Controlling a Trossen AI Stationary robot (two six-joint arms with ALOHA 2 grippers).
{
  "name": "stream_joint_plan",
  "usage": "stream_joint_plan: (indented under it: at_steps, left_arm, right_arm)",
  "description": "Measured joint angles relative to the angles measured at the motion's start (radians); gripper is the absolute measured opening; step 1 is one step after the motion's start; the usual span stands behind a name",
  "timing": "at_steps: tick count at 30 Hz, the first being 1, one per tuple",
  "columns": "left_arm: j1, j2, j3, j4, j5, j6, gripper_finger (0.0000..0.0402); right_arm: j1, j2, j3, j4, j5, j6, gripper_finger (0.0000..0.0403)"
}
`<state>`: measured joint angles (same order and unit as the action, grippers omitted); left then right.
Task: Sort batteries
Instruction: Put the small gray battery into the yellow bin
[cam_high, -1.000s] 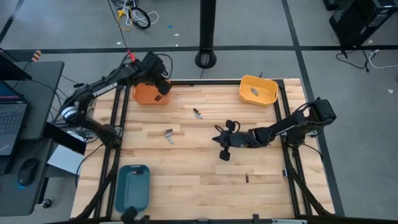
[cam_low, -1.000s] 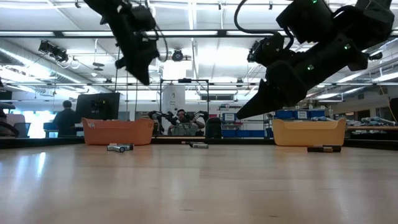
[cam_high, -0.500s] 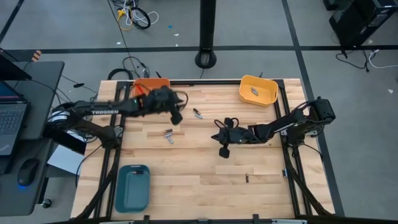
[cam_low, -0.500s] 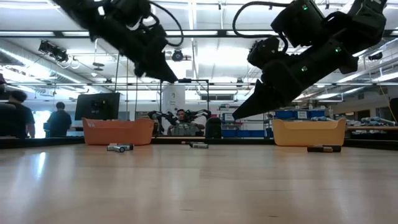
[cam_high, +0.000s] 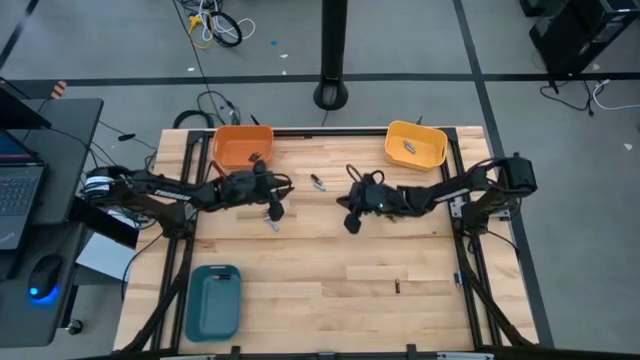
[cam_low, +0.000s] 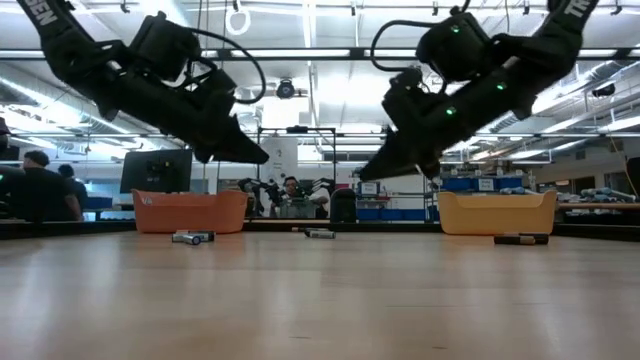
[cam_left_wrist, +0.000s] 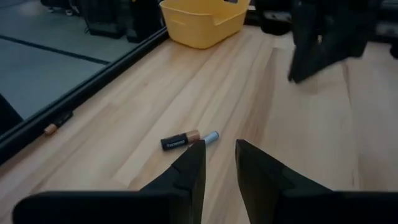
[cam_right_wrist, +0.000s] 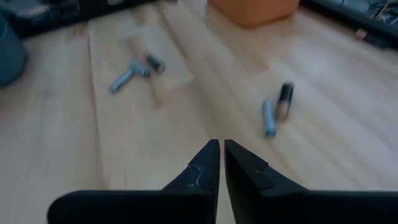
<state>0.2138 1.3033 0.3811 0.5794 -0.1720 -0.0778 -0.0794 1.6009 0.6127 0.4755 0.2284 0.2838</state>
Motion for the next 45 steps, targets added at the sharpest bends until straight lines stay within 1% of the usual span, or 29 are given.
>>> stream_joint_plan:
  at_steps: [5,7,11,14,17,20,23,28,32,34,37,39,41,45]
  left_arm:
    - [0.0,0.0,-0.042,0.061,-0.003,0.05,0.0094]
    - [0.0,0.0,-0.044,0.067,-0.004,0.05,0.0094]
    - [0.0,0.0,-0.044,0.067,-0.005,0.049,0.0094]
    - [0.0,0.0,-0.044,0.066,-0.006,0.049,0.0094]
    - [0.0,0.0,-0.044,0.067,-0.006,0.05,0.0094]
    - [0.0,0.0,-0.044,0.074,-0.006,0.049,0.0094]
    - [-0.004,0.0,-0.044,0.074,-0.005,0.048,0.0094]
    - [-0.027,0.0,-0.044,0.072,0.001,0.048,0.0094]
    - [-0.039,0.0,-0.044,0.072,0.001,0.048,0.0094]
    - [-0.04,0.0,-0.044,0.072,0.001,0.048,0.0094]
    - [-0.04,0.0,-0.044,0.072,0.001,0.044,0.0094]
    - [-0.042,0.0,-0.044,0.072,0.001,0.043,0.0094]
    - [-0.046,0.0,-0.044,0.072,0.001,0.041,0.0094]
    - [-0.056,0.0,-0.044,0.073,0.001,0.042,0.0094]
  right_arm:
    - [-0.077,0.0,0.081,-0.047,-0.074,-0.048,0.0048]
    - [-0.1,0.0,0.106,-0.078,-0.087,-0.071,0.0058]
    - [-0.134,0.0,0.111,-0.092,-0.102,-0.102,0.008]
    - [-0.151,0.036,0.112,-0.058,-0.148,-0.101,0.0098]
    - [-0.154,0.108,0.131,-0.052,-0.169,-0.102,0.0113]
    - [-0.152,0.165,0.167,-0.082,-0.175,-0.104,0.0124]
    - [-0.14,0.168,0.204,-0.177,-0.178,-0.104,0.0133]
    - [-0.066,0.069,0.245,-0.512,-0.189,-0.091,0.0148]
    - [0.029,-0.029,0.249,-0.756,-0.188,-0.009,0.0159]
    - [0.081,-0.07,0.249,-0.878,-0.176,0.057,0.0166]
    - [0.155,-0.121,0.249,-1.047,-0.129,0.191,0.0175]
    - [0.205,-0.146,0.249,-1.133,-0.12,0.285,0.018]
    - [0.26,-0.166,0.249,-1.201,-0.126,0.37,0.0184]
    - [0.387,-0.195,0.249,-1.282,-0.183,0.507,0.0191]
